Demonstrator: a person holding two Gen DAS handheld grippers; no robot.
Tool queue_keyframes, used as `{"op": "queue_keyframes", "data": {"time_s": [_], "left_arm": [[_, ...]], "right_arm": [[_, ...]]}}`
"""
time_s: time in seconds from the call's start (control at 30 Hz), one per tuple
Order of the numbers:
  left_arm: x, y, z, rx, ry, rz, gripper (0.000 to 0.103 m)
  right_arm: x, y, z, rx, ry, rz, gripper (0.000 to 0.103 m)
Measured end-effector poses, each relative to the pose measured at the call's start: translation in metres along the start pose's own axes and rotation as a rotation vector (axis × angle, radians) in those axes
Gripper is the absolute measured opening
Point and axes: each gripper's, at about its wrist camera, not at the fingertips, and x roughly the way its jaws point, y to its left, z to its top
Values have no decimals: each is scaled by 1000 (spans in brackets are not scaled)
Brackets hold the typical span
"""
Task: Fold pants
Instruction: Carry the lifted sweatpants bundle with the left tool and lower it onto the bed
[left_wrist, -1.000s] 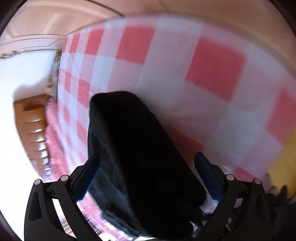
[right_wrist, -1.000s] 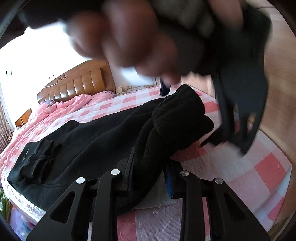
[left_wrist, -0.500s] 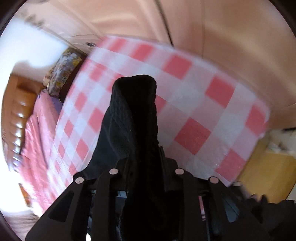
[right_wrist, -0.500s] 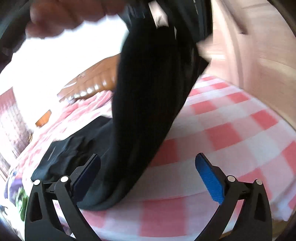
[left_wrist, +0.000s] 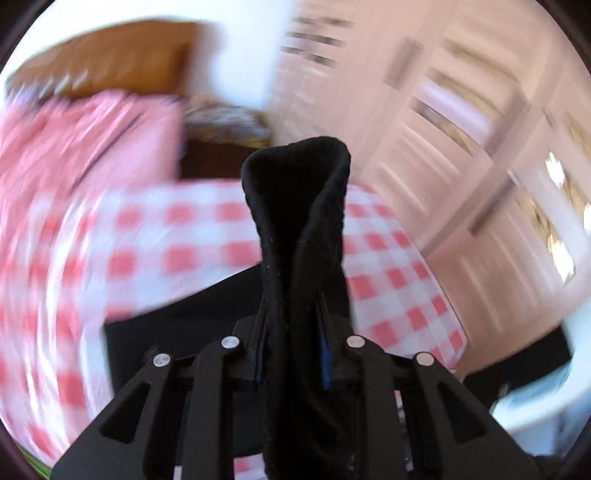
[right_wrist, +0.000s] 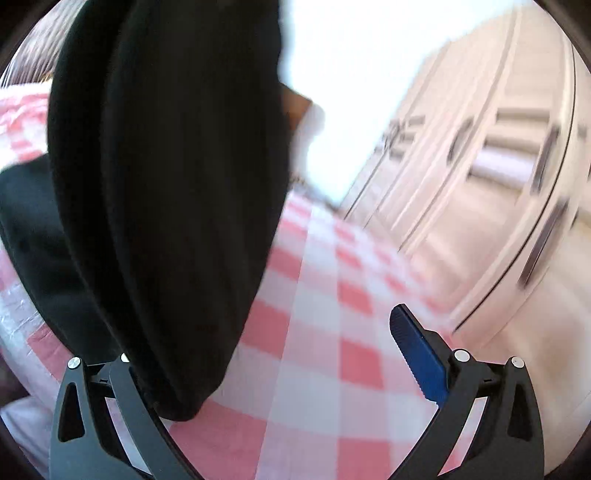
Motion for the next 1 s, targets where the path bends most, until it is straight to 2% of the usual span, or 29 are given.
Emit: {"op": "queue_keyframes", "data": {"time_s": [0.1, 0.17, 0.23, 0.27, 0.33, 0.37, 0.43, 0.57, 0.6, 0.67, 0.7, 0.73, 0.77, 0.87, 0.9, 1.0], "left_arm": [[4, 94, -42, -177, -21, -43, 21], [22, 151, -80, -302, -24, -66, 21], [36, 185, -105, -375, 0, -95, 21], [44, 199, -120, -410, -18, -151, 21], [42, 210, -128, -434, -66, -233, 21], [40, 210, -128, -433, -81, -248, 21], [37, 204, -126, -408, -92, -233, 23], [31, 203, -137, -436, -103, -249, 27], [28, 202, -140, -434, -111, -232, 31], [9, 200, -147, -432, -167, -165, 50], [-16, 197, -152, -431, -236, -97, 69], [-33, 193, -156, -424, -288, -59, 77], [-50, 185, -160, -399, -329, -32, 77], [-73, 164, -162, -348, -341, -26, 78], [-75, 148, -160, -308, -332, -42, 79], [-59, 106, -152, -176, -291, -22, 81]], "right_arm": [[-8, 22, 9, -95, -51, -18, 98], [-7, 33, 5, -147, -41, -27, 98], [-1, 45, -2, -201, -18, -48, 98], [-1, 45, -4, -200, -18, -52, 98], [5, 44, 1, -177, -8, -33, 98], [3, 42, -3, -174, -4, -28, 98], [5, 43, -3, -186, -6, -37, 98], [15, 48, 2, -172, 4, -14, 98], [15, 44, 2, -151, 13, 10, 98], [11, 41, 2, -134, 15, 56, 98], [8, 35, 1, -128, 7, 93, 98], [4, 29, -3, -120, -4, 138, 98], [-2, 25, -6, -109, -13, 182, 98], [-20, 2, -18, -29, -41, 399, 98], [-25, -10, -20, 28, -49, 507, 98], [-25, -35, -12, 202, -57, 669, 98]]}}
